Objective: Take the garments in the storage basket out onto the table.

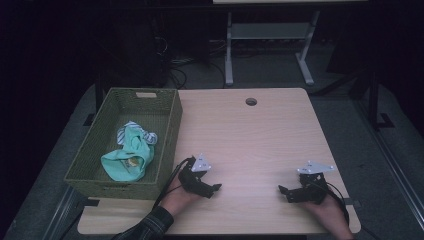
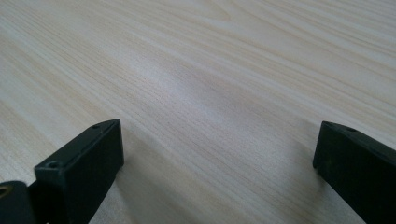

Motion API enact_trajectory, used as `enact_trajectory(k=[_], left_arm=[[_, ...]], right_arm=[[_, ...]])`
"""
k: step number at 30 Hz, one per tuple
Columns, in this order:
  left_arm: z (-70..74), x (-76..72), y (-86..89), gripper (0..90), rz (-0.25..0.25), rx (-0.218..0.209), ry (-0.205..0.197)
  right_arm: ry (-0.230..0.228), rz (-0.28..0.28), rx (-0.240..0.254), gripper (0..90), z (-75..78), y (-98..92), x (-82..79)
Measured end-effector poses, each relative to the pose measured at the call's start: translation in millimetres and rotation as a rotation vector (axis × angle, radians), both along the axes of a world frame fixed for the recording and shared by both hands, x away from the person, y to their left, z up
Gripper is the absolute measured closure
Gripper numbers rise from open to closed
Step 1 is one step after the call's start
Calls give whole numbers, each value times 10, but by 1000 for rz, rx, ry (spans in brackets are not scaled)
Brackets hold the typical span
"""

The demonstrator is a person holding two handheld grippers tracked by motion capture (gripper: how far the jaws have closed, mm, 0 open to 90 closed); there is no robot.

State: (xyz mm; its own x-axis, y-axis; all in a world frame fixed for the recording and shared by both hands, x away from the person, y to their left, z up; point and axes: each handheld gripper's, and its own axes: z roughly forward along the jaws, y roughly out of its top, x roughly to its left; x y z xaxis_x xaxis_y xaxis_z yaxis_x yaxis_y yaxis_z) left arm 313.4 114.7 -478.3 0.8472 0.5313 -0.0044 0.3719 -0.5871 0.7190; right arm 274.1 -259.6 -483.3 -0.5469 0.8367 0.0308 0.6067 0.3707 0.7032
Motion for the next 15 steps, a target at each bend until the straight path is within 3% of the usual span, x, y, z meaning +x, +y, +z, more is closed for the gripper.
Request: enact_trajectory(k=[7,15], left_arm=[[5,17,-16,125,-2,5,3],[41,62,-26,131,1,38,21]], right_arm=[[0,0,-1,12,1,0,0],[0,2,-2,12,0,-2,1]])
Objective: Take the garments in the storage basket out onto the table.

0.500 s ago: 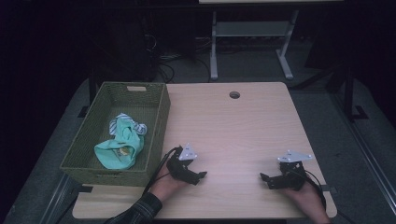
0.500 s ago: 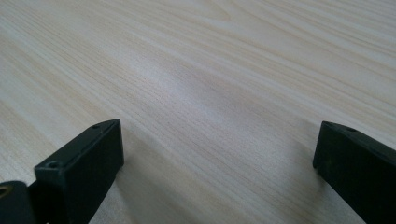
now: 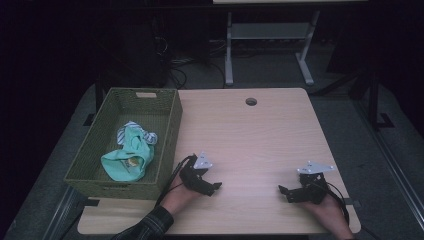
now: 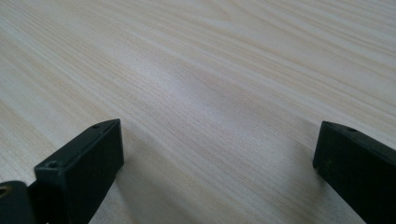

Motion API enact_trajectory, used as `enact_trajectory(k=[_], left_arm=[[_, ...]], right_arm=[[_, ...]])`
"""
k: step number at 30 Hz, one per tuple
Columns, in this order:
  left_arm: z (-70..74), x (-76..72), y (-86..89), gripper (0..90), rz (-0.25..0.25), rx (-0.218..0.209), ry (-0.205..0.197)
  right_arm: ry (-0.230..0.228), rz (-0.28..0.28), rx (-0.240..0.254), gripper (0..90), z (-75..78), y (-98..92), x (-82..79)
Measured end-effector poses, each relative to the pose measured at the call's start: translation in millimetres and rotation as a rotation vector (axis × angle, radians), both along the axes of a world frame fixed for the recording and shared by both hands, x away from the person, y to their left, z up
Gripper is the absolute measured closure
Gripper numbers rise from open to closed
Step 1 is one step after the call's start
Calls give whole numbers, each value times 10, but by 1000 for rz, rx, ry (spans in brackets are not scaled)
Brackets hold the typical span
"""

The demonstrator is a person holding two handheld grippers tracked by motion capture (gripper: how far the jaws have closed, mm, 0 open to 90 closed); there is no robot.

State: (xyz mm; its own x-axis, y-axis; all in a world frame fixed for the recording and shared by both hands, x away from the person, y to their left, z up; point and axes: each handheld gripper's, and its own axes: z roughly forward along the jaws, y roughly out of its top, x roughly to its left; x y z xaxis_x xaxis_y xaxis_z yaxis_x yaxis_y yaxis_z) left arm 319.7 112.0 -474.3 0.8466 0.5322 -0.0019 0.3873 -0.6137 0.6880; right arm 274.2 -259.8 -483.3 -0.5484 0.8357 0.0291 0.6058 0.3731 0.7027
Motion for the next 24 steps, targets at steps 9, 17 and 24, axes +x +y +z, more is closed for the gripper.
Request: enact_trajectory(k=[9,17,24], left_arm=[[56,55,1,134,19,26,14],[125,73,-23,135,13,40,27],[189,83,-2,136,26,34,33]], right_arm=[[0,2,0,12,0,-2,1],[2,-1,1,12,1,-2,-2],[4,-3,1,12,1,0,-3]])
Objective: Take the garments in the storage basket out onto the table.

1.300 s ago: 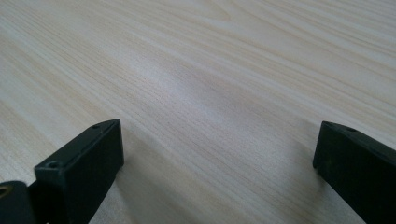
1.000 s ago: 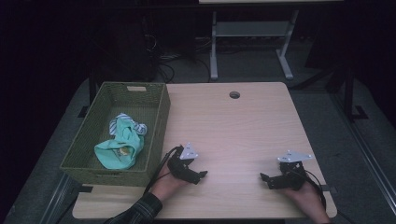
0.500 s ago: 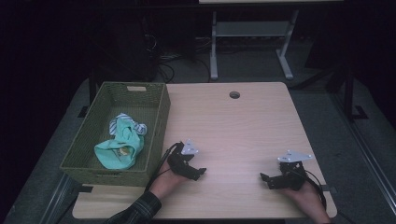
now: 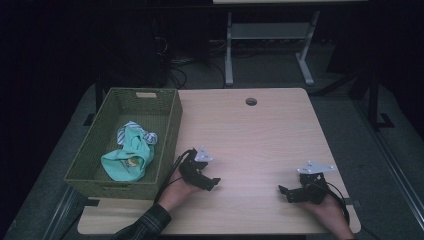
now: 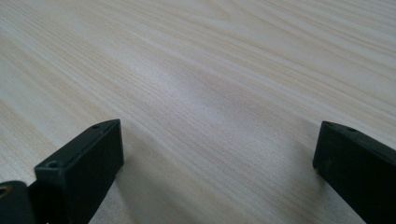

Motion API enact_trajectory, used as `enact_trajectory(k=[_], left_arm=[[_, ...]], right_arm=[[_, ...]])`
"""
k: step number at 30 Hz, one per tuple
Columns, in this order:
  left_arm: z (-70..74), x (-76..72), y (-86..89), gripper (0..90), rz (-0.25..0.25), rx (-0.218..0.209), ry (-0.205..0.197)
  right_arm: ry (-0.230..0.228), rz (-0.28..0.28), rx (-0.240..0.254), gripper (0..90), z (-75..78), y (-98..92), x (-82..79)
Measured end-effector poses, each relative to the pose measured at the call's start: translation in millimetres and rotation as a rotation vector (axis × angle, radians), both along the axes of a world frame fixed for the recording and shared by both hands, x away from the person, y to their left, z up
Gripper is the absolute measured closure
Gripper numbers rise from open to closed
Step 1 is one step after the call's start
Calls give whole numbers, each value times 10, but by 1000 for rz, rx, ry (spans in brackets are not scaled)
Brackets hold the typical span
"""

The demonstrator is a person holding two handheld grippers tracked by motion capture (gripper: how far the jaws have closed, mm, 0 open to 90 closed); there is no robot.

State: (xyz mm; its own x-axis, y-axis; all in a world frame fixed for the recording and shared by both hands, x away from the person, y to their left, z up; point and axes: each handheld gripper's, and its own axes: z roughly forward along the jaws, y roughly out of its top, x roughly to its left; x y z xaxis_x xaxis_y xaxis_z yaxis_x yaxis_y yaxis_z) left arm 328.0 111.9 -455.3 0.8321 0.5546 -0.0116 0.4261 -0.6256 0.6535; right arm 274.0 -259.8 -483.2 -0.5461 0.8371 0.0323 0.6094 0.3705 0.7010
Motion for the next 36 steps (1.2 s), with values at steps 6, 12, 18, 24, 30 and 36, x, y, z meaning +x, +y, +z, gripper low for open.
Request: enact_trajectory(k=[6,12,18,24,30,36], left_arm=[[41,9,-19,136,-9,8,7],[105,22,-7,136,-8,16,-2],[142,27,10,135,2,-5,3],[190,30,5,135,-5,-1,6],[225,30,6,135,-5,1,8],[265,42,7,135,-6,4,6]], right_arm=[[-2,1,-1,12,0,0,1],[-1,2,-1,12,-1,0,1],[0,1,-1,12,0,1,0],[-1,1,0,12,-1,1,0],[-1,1,-1,12,-1,1,0],[-1,1,-1,12,-1,1,0]])
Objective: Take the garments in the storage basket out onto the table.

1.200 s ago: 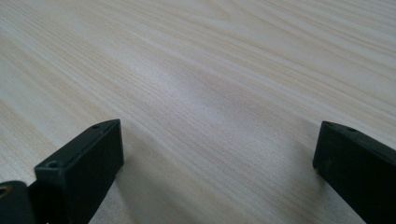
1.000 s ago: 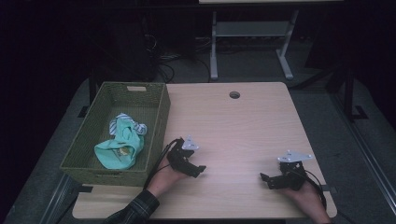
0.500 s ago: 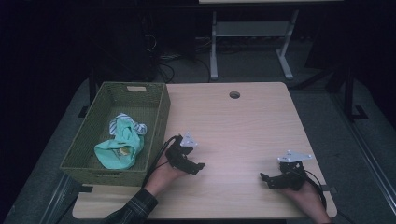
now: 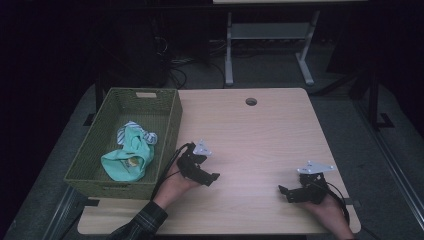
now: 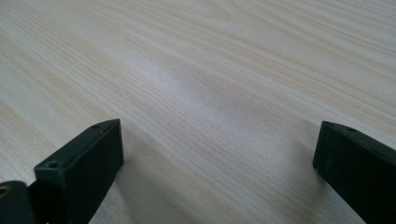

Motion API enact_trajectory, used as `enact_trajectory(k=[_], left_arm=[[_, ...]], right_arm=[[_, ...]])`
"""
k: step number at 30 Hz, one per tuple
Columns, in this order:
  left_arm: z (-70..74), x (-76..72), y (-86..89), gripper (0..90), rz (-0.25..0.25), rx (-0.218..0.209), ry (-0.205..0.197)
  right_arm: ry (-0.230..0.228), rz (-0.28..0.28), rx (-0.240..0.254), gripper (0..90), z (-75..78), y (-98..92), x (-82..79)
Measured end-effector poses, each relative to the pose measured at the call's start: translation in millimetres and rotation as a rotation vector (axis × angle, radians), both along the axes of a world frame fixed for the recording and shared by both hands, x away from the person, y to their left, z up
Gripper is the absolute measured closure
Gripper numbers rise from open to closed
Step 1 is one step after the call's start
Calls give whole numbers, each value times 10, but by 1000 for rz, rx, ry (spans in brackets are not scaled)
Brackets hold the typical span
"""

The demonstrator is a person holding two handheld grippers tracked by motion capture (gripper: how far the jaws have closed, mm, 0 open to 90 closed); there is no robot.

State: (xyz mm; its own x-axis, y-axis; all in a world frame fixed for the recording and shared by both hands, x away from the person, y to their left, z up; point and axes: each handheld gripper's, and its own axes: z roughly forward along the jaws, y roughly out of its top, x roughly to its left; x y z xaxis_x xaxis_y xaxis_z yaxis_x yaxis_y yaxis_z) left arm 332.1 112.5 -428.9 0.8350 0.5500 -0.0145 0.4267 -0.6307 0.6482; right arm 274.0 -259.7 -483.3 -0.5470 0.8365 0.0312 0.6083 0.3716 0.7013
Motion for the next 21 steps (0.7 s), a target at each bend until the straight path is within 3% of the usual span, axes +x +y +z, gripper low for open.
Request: enact_trajectory(k=[21], left_arm=[[138,50,-2,137,-3,-10,3]], right_arm=[[0,0,0,12,0,0,0]])
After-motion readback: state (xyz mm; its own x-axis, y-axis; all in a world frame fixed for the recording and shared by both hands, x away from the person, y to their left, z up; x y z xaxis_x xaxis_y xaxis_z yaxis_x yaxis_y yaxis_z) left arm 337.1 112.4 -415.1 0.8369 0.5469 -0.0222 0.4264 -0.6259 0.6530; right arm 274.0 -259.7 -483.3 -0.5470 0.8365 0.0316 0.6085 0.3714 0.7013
